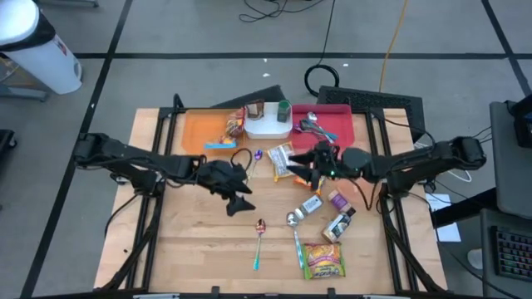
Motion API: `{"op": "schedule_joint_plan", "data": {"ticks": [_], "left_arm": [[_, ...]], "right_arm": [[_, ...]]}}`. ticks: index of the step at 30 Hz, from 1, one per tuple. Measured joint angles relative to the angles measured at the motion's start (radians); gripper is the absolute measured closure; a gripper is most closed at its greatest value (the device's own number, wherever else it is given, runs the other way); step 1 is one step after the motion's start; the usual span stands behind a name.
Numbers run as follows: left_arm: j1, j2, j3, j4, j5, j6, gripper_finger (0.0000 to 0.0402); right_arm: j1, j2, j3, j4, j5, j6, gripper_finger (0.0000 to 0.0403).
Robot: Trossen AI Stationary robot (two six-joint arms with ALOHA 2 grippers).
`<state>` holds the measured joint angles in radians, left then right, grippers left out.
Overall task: Pick & Place Food Item
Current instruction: Put the yellow noodle pack into the orange bin
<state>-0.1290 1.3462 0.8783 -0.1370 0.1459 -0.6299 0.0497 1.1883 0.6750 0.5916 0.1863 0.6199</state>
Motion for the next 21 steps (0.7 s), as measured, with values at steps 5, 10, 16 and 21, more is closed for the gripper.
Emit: {"op": "schedule_joint_plan", "data": {"ticks": [5, 10, 16, 21], "left_arm": [[-0.059, 0.085, -0.005, 0.067, -0.076, 0.043, 0.0037], [-0.103, 0.176, 0.015, 0.084, -0.167, 0.059, 0.0037], [-0.048, 0.258, 0.018, 0.129, -0.128, -0.206, 0.0037], [0.027, 0.327, 0.019, 0.308, -0.013, -0.29, 0.0037]], "right_arm": [[0.098, 0.001, -0.001, -0.004, 0.128, -0.008, 0.0165], [0.136, 0.002, -0.001, 0.014, 0.185, -0.023, 0.0165], [0.134, 0.002, 0.0, 0.017, 0.183, -0.036, 0.0165], [0.109, -0.003, 0.0, 0.083, 0.169, -0.078, 0.0165]]}}
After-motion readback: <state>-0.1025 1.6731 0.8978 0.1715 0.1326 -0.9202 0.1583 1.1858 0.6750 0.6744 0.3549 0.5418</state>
